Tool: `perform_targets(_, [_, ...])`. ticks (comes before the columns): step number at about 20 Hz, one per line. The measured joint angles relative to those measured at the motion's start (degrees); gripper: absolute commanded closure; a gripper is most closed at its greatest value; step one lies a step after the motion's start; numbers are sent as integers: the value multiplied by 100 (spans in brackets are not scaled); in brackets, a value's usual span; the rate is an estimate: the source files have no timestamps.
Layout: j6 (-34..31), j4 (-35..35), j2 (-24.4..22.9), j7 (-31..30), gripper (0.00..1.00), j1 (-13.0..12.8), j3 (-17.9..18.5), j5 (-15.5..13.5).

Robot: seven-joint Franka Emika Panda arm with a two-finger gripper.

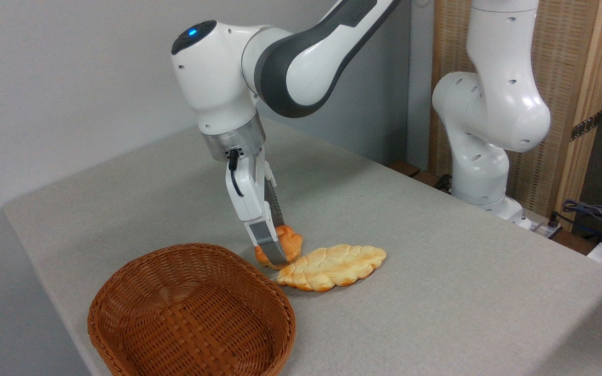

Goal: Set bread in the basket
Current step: 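Lower the open gripper around the small orange bread roll and close, then lift the gripped roll and carry it toward the wicker basket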

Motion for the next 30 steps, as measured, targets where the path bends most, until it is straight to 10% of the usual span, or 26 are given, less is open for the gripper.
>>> perform_targets(6, [4,2,101,17,61,-113,-18,3])
perform_targets(21, [-36,245,58,16,59,-117,-17,-26])
perform_targets(30, [-360,1237,-31,15,56,-62,346,-696])
